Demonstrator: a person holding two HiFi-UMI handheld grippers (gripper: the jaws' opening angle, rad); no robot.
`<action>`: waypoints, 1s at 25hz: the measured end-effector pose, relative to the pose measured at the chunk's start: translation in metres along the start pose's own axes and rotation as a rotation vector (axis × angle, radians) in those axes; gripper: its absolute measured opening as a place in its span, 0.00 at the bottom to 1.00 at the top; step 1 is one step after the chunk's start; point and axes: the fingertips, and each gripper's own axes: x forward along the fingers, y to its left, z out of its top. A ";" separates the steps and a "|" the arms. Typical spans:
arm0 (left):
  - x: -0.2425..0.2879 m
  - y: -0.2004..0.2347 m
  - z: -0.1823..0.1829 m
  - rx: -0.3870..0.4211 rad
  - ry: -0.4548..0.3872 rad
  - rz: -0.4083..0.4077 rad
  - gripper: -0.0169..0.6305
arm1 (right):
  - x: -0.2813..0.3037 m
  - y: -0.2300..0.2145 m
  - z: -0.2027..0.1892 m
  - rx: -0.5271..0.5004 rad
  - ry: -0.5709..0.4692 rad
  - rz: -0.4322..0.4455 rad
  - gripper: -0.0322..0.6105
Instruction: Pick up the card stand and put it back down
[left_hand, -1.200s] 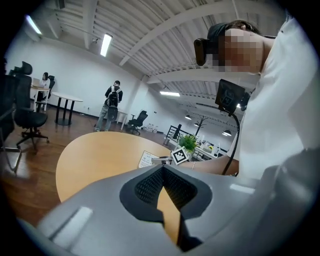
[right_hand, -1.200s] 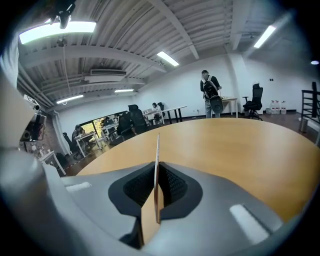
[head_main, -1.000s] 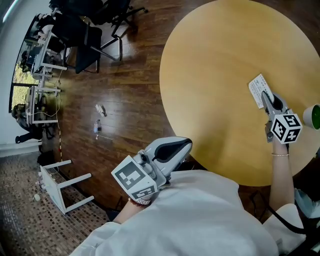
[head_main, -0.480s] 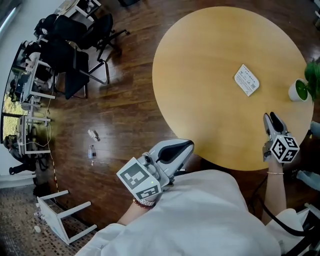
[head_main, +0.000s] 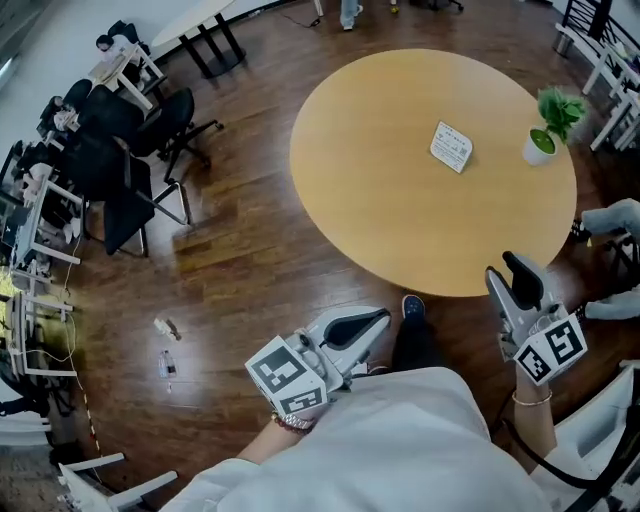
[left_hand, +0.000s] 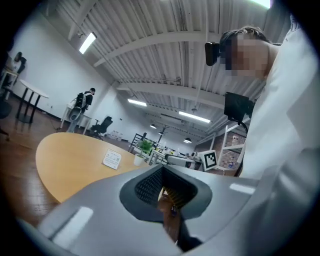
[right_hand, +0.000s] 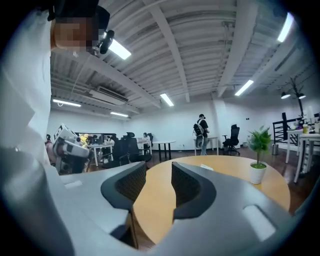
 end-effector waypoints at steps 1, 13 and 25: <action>-0.004 -0.009 -0.007 0.000 0.012 -0.028 0.03 | -0.007 0.021 0.008 -0.007 -0.015 0.013 0.29; -0.006 -0.109 -0.021 0.059 0.066 -0.247 0.03 | -0.115 0.110 0.056 0.178 -0.137 0.037 0.29; 0.060 -0.180 0.010 0.209 0.053 -0.290 0.03 | -0.145 0.144 0.059 -0.031 -0.091 0.286 0.20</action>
